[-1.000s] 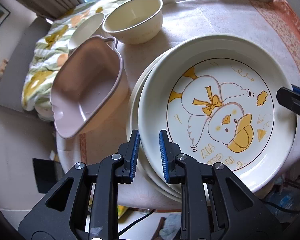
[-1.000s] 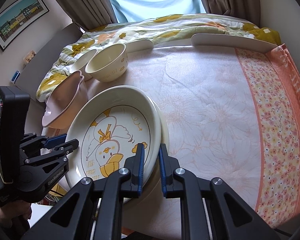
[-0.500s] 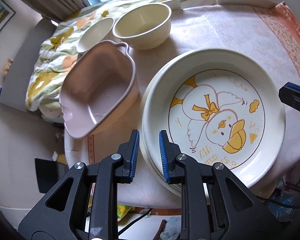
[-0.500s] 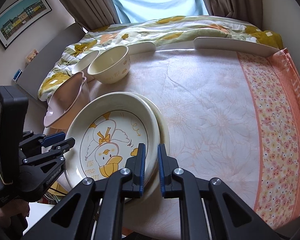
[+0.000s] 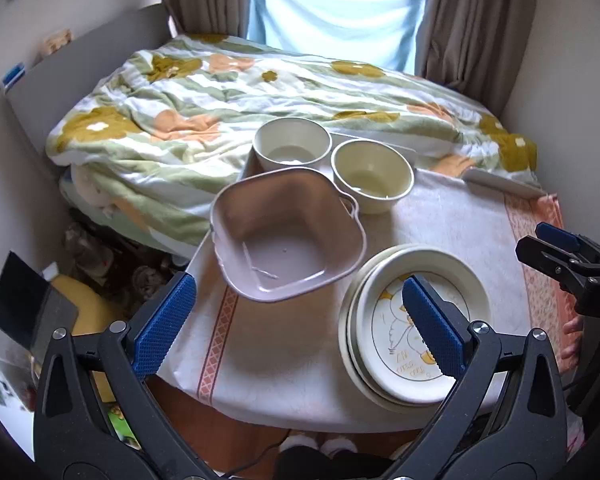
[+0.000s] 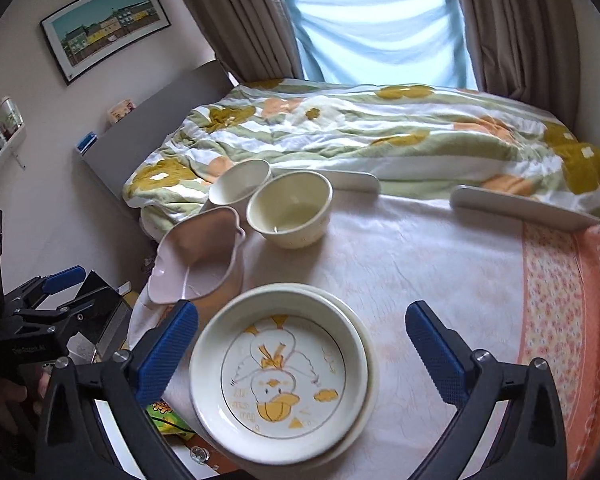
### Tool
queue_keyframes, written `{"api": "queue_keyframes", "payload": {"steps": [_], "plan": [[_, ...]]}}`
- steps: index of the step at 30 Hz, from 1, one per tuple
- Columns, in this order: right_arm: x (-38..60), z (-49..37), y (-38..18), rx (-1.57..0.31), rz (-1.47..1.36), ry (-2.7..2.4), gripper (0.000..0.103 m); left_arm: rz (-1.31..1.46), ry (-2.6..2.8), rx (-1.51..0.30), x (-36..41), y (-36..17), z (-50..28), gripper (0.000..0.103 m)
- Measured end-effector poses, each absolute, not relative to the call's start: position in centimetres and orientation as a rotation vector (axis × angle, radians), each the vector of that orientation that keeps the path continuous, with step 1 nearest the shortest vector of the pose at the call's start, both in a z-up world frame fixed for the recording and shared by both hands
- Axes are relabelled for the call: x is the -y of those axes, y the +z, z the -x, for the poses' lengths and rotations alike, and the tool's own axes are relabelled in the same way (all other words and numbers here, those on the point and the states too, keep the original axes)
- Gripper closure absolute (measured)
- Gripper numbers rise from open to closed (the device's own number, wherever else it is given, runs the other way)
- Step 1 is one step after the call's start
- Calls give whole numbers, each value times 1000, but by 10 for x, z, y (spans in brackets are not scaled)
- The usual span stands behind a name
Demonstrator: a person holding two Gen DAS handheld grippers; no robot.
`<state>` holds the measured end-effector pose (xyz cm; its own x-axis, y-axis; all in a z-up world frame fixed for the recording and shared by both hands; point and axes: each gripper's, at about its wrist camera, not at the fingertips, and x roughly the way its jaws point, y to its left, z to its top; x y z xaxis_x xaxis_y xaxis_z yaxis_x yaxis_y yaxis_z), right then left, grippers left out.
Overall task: Organize plates and bowls
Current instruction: 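Open both grippers and close them on the pink basin rim, then lift the pink basin with both grippers, lower it onto the cloth, open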
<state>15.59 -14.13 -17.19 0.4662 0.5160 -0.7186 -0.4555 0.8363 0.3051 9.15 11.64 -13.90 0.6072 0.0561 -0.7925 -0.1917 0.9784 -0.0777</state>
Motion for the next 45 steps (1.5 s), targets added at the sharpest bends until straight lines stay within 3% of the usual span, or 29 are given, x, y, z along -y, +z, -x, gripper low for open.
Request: {"api": "queue_keyframes", "payload": {"steps": [5, 10, 13, 15, 17, 22, 23, 24, 28, 30, 32, 45], "plan": [[89, -186, -169, -969, -8, 651, 0, 340, 150, -899, -174, -157, -99, 0], [31, -217, -209, -1084, -7, 683, 0, 550, 91, -924, -215, -206, -119, 1], [8, -228, -233, -1142, -38, 696, 4, 566, 65, -956, -222, -233, -134, 12], [-1, -234, -246, -1171, -54, 706, 22, 551, 55, -986, -223, -247, -145, 24], [-10, -239, -258, -1202, -51, 704, 32, 551, 35, -1014, -223, -260, -154, 37], [-17, -247, -275, -1234, -63, 690, 55, 524, 30, -1075, -223, -278, -166, 59], [-18, -248, -277, -1241, -66, 688, 61, 523, 25, -1079, -224, -280, -168, 67], [-19, -248, -279, -1249, -68, 689, 69, 522, 19, -1084, -225, -282, -170, 70], [-22, -247, -280, -1244, -49, 679, 75, 508, 7, -1116, -227, -287, -176, 81], [-23, -246, -280, -1242, -54, 678, 85, 495, 2, -1110, -227, -285, -177, 82], [-25, -246, -280, -1240, -50, 673, 87, 463, 4, -1114, -225, -283, -179, 84], [-21, -232, -258, -1186, -84, 662, 88, 407, -8, -1075, -225, -246, -173, 84]]}}
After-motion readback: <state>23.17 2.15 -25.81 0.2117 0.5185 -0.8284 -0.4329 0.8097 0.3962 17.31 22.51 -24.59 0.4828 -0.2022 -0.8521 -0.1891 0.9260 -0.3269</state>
